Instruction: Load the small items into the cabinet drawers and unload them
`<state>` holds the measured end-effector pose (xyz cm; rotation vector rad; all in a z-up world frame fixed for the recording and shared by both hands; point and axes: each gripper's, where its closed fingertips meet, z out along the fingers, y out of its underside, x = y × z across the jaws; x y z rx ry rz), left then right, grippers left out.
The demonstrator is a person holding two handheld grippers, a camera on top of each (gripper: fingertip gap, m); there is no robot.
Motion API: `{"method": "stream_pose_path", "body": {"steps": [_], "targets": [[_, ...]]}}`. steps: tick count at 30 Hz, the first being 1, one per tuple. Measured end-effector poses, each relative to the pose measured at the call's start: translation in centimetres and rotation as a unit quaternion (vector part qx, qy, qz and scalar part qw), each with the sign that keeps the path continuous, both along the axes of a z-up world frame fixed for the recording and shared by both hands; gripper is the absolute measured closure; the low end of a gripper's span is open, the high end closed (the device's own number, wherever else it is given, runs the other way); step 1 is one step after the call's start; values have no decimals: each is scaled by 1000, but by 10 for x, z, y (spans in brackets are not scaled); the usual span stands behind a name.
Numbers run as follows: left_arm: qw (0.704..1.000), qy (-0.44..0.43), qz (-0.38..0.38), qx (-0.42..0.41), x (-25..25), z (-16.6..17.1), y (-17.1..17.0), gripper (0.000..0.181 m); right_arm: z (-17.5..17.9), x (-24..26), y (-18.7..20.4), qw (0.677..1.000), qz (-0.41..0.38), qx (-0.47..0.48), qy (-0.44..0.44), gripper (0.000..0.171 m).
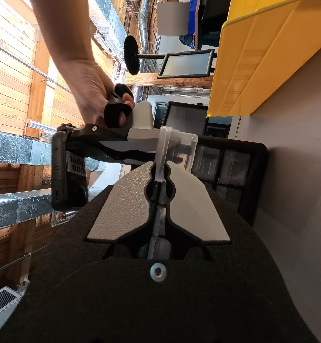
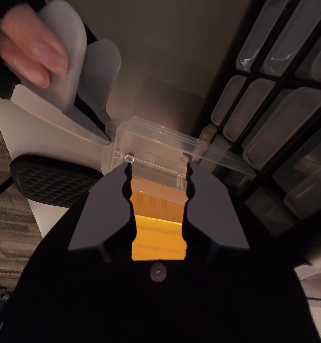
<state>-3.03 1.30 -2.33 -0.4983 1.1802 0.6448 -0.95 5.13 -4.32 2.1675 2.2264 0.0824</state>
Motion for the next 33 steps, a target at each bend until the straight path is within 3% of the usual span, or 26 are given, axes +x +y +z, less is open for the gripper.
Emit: {"method": "stream_pose_path", "body": {"steps": [12,22,26,33], "targets": [[1000,4,-4,2,0,-2,0,173,-10,-2,0,998,57,-9,-7,112],[1000,1,-1,-4,0,-1,2,173,-6,-4,11,998,47,50,6,114],[1000,-1,0,-4,-1,-1,3,173,4,-3,17,994,60,90,10,123],[1000,-2,-1,-6,-1,-2,2,173,5,-3,4,999,35,18,31,123]]}}
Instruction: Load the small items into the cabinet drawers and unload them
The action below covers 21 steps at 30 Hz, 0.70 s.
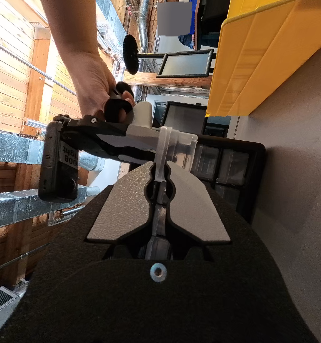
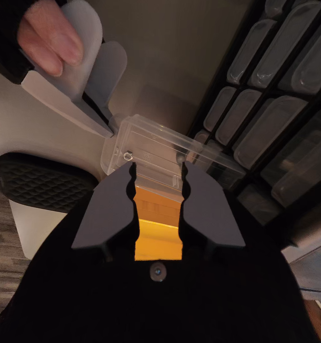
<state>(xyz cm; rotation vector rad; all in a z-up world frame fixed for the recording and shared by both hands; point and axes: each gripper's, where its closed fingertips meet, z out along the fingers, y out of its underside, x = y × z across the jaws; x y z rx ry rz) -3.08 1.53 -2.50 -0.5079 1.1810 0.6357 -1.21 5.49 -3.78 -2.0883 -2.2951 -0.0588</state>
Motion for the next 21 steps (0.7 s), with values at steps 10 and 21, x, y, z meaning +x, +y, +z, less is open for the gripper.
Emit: {"method": "stream_pose_path", "body": {"steps": [10,21], "targets": [[1000,-4,-6,-12,2,-1,0,173,2,5,-5,1000,-5,-14,3,123],[1000,-9,-11,-23,3,-1,-1,173,4,4,-9,999,-3,-23,31,123]]}}
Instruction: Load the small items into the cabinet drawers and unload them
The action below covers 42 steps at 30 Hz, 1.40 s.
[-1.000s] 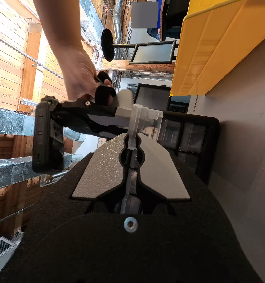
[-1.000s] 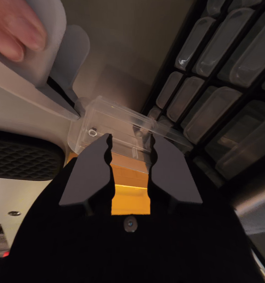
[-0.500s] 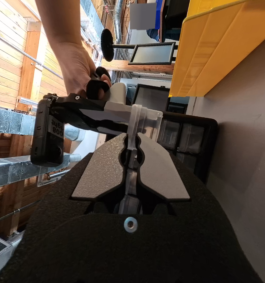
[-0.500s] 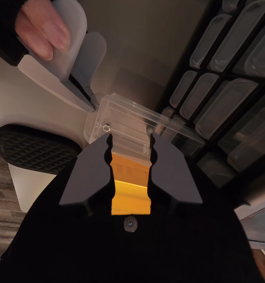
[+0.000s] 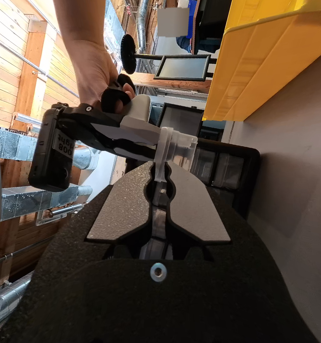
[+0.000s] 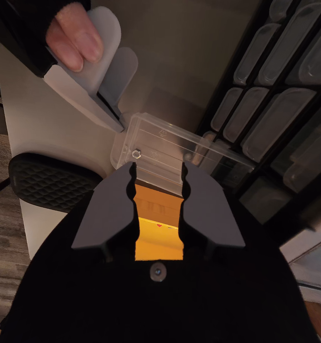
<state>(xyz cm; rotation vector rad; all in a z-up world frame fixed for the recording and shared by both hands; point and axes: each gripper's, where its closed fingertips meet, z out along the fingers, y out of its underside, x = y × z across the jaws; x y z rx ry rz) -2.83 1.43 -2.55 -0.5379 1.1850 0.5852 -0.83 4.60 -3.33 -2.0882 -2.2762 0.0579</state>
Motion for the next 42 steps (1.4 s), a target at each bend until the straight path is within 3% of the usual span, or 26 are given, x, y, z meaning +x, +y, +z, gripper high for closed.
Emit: {"method": "stream_pose_path", "body": {"steps": [6,14,21,25,28,31,34,39,42], "targets": [[1000,0,3,-10,2,1,1,172,6,-1,0,1000,-18,1,22,123],[1000,1,14,-22,3,4,10,173,26,-9,-6,984,-84,13,154,122],[1000,5,13,-16,4,3,10,173,25,-23,-8,975,-72,20,209,124],[999,4,15,-29,4,4,13,173,44,-24,-10,962,-79,53,255,125],[999,7,23,-37,3,6,22,172,76,-19,-5,928,-102,119,337,125],[999,7,20,-39,2,6,23,172,113,-3,3,863,-142,204,440,125],[997,4,14,-75,1,2,22,167,128,22,13,809,-187,271,487,125],[985,-6,-10,-175,-10,2,18,154,132,37,23,783,-225,255,520,125],[953,2,-32,-303,-26,12,15,159,131,43,22,780,-256,213,530,123]]}}
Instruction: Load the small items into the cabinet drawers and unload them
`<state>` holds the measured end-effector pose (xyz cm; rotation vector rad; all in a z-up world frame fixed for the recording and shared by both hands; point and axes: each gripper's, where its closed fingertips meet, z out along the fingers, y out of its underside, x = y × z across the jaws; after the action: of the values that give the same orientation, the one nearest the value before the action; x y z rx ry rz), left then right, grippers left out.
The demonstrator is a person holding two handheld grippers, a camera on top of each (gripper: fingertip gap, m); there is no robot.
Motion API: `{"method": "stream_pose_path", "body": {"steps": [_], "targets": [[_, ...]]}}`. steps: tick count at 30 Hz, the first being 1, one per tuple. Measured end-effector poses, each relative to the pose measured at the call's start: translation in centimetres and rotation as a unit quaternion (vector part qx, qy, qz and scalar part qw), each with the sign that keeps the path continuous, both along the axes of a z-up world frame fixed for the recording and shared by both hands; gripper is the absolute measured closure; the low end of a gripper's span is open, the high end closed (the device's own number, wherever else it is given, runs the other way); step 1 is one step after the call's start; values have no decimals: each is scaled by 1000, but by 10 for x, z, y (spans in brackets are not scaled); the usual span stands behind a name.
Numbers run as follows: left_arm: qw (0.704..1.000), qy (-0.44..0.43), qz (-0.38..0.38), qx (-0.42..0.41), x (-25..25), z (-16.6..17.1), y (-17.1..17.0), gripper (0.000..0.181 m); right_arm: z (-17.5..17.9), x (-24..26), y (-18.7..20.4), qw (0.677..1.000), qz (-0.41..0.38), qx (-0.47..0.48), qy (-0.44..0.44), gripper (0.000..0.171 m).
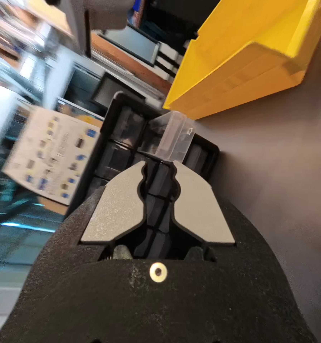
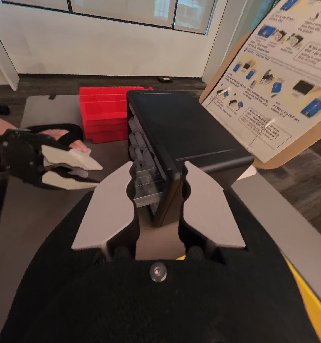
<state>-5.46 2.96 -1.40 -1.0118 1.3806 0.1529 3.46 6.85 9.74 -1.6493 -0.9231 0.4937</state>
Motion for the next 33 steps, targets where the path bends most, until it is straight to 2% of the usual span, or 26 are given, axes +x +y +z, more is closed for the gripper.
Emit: {"method": "stream_pose_path", "body": {"steps": [2,3,5,6,9,11,13,16,21,25,29,33], "targets": [[989,35,-24,-143,-7,2,0,166,-6,2,-7,999,-5,-36,24,120],[977,51,-23,-208,-9,6,4,159,-10,1,-12,998,-11,-48,40,121],[954,70,-18,-291,-7,20,19,153,-30,-4,-25,997,-23,-61,45,117],[949,74,-17,-306,-4,29,27,153,-44,-9,-32,998,-29,-53,32,113],[954,99,-27,-282,13,50,48,162,-94,-14,-44,996,-77,-22,-29,107],[942,163,-29,-293,20,40,47,159,-120,-22,-50,995,-94,-37,-23,107],[921,211,-46,-325,29,26,38,158,-136,-37,-57,995,-79,-58,7,108],[899,242,-71,-357,45,13,30,165,-144,-46,-61,995,-71,-65,25,111],[873,336,-73,-345,49,-5,32,171,-147,-49,-51,991,-105,-67,57,111],[845,362,-65,-387,52,-11,28,176,-152,-34,-36,979,-194,-42,49,113],[824,385,-54,-412,51,-15,28,179,-151,-47,-33,975,-191,-42,105,124],[800,400,-58,-443,49,-19,20,181,-161,-49,-24,972,-205,-53,97,124]]}}
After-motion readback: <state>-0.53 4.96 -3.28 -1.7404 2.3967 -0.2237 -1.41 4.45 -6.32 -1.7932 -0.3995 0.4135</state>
